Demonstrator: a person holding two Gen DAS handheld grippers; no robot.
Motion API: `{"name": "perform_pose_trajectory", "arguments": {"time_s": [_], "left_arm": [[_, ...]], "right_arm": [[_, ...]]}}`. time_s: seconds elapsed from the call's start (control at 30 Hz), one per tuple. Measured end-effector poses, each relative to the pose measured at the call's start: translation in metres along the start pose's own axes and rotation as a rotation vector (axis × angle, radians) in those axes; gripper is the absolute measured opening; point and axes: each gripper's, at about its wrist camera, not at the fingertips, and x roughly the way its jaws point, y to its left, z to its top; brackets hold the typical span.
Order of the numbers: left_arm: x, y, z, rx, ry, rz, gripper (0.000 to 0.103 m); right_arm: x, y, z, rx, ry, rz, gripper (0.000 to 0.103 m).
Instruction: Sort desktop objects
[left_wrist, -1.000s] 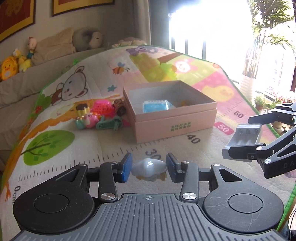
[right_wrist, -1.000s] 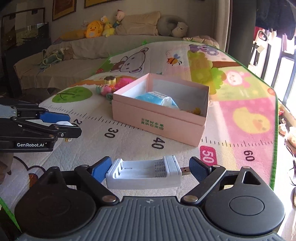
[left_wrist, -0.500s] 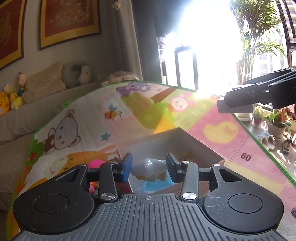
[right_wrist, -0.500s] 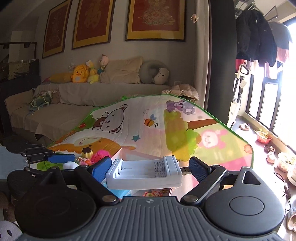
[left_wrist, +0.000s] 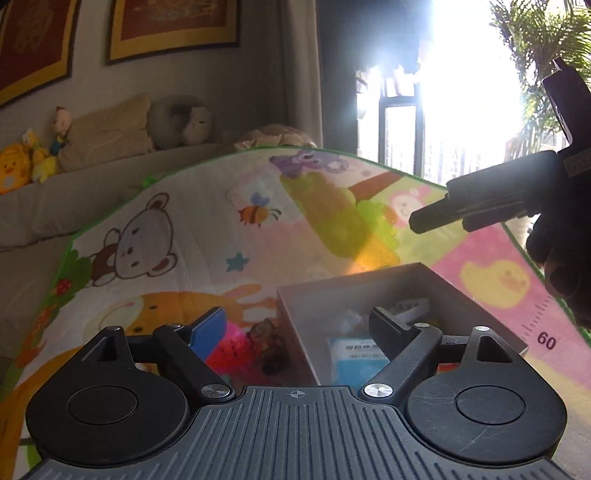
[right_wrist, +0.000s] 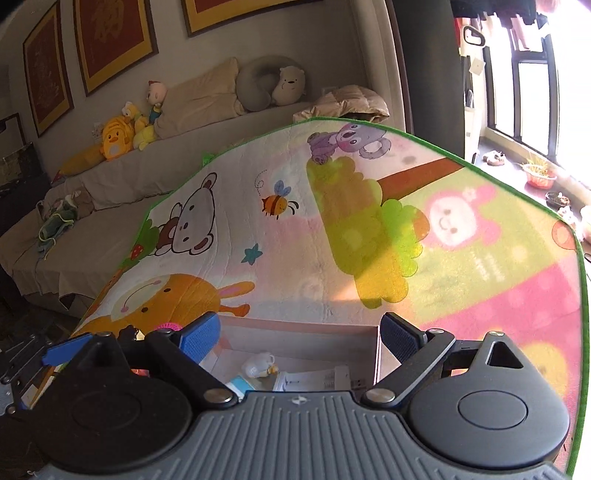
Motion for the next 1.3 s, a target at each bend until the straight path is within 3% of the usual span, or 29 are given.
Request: {"name": "perform_pose_trajectory", "arguments": {"time_s": [0.13, 0.27, 0.33, 0.37, 0.4, 0.47, 0.57, 0.8, 1.03, 1.23, 1.27, 1.3], "left_arm": [[-0.019, 0.023, -0.046, -0.021, 0.119, 0.120, 0.094], [-0.031, 0.051, -0.077, -0.104, 0.184, 0.188, 0.095], [-0.035, 0.063, -0.086, -0.164, 0.187, 0.190, 0.095], [-0.036, 0.067, -0.089, -0.187, 0.186, 0.186, 0.095], [-0.036, 0.070, -0.092, -0.208, 0.184, 0.183, 0.095], [-0.037, 0.074, -0.095, -0.236, 0.176, 0.175, 0.095], [-0.040, 0.074, -0.097, -0.246, 0.155, 0.147, 0.096], [-0.036, 0.083, -0.098, -0.321, 0.174, 0.138, 0.099], [-0.036, 0.083, -0.099, -0.314, 0.193, 0.133, 0.101], [-0.035, 0.083, -0.100, -0.315, 0.201, 0.135, 0.101], [-0.035, 0.082, -0.100, -0.314, 0.202, 0.135, 0.102], [-0.035, 0.083, -0.100, -0.314, 0.204, 0.134, 0.102]], "right_arm": [[0.009, 0.021, -0.002, -0.022, 0.048, 0.016, 0.094], [0.020, 0.077, 0.004, -0.100, 0.100, 0.072, 0.091], [0.035, 0.110, 0.007, -0.156, 0.142, 0.089, 0.071], [0.045, 0.125, 0.009, -0.182, 0.178, 0.102, 0.048], [0.059, 0.140, 0.011, -0.193, 0.219, 0.112, 0.041], [0.086, 0.162, 0.013, -0.198, 0.271, 0.101, 0.041], [0.127, 0.186, 0.013, -0.249, 0.293, 0.016, 0.041], [0.195, 0.178, 0.011, -0.144, 0.343, -0.065, 0.041], [0.209, 0.183, 0.000, -0.222, 0.362, -0.132, 0.035], [0.211, 0.179, 0.002, -0.178, 0.348, -0.125, 0.036], [0.214, 0.179, 0.002, -0.182, 0.346, -0.132, 0.039], [0.216, 0.181, 0.001, -0.191, 0.347, -0.132, 0.051]]}}
